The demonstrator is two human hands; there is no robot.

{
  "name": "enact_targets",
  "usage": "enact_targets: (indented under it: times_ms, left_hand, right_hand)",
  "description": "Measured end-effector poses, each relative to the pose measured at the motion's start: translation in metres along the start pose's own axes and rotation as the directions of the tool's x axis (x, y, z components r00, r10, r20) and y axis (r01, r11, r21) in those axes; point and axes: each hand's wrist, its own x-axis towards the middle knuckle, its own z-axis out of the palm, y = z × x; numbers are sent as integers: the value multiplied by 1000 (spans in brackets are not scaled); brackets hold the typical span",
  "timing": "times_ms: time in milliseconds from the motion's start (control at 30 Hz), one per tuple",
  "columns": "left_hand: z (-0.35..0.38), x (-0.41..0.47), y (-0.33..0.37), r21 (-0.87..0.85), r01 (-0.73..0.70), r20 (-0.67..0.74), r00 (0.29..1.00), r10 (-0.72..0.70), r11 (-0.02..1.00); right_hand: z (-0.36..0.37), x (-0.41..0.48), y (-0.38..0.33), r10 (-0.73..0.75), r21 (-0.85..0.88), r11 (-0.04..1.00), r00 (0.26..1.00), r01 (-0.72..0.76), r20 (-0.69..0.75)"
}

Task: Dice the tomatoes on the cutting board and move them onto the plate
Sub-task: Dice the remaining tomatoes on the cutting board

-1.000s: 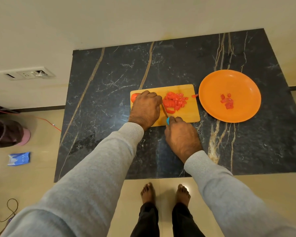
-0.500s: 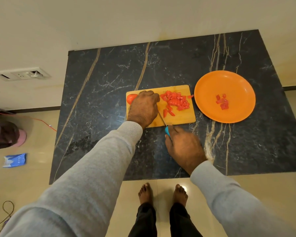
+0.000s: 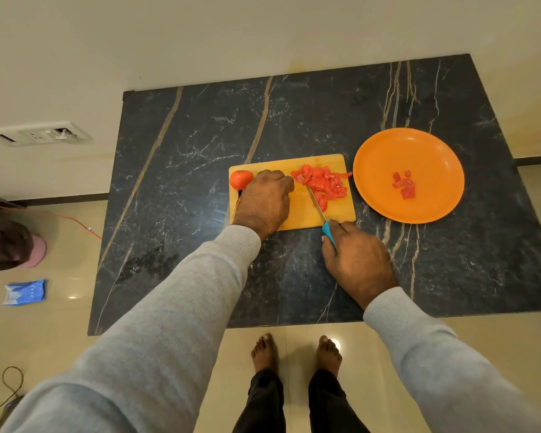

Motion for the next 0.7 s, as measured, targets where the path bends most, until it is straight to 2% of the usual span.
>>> enact_targets:
  times_ms: [133, 267, 367, 467, 600, 700]
  left_hand:
    - [-4, -8, -5, -9, -13, -32, 999, 12, 1000]
    - [-9, -23, -15, -31, 0, -112, 994, -4, 1000]
    - [-21, -35, -32, -82, 92, -180, 978, -105, 992]
    - [-38, -50, -50, -99, 151, -251, 953, -171, 984]
    - [-41, -66, -58, -34, 177, -105, 978, -179, 984]
    - [-33, -69, -53, -27, 316, -37, 948, -317, 948]
  right_hand:
    - [3, -12, -7, -70, 6, 998, 997, 70, 19]
    - [-3, -12, 0, 0, 20, 1000, 999, 0, -37]
    - [-7, -5, -9, -23, 87, 996, 994, 33, -111]
    - [-10, 7, -27, -79, 124, 988, 992, 91, -100]
    - [-15, 20, -42, -62, 153, 985, 992, 78, -106]
    - [-17, 22, -47, -38, 137, 989, 995, 51, -95]
